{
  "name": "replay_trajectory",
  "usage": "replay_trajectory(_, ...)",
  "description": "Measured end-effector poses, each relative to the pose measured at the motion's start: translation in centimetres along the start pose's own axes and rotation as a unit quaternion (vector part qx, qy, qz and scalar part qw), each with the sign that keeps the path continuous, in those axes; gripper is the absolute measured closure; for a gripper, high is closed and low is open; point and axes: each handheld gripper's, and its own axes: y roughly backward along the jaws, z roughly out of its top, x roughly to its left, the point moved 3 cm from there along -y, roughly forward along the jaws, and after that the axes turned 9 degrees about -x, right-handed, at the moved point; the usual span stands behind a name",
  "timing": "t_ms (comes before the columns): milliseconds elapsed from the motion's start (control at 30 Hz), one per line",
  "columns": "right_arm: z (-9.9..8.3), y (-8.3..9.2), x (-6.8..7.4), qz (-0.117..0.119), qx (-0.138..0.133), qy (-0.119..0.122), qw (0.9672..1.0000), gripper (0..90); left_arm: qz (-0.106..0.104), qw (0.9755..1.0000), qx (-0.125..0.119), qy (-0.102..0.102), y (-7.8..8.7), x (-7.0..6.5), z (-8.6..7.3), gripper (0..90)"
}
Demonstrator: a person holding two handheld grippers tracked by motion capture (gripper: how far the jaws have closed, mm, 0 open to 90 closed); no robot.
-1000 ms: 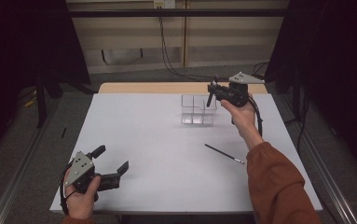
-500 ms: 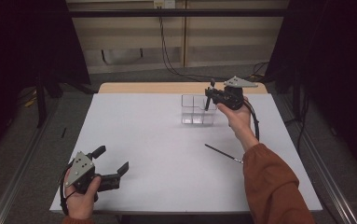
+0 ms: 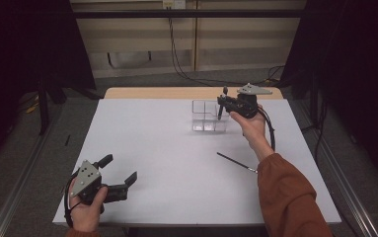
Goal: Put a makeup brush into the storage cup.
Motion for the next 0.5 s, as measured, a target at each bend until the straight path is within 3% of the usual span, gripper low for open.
replay_trajectory(500,-1.4,0.0,-0.5,-0.002,0.018,-0.005,0.9998,79.5,0.001,1.0,0.005,-0.002,-0.1,0.0,-0.1,2.5)
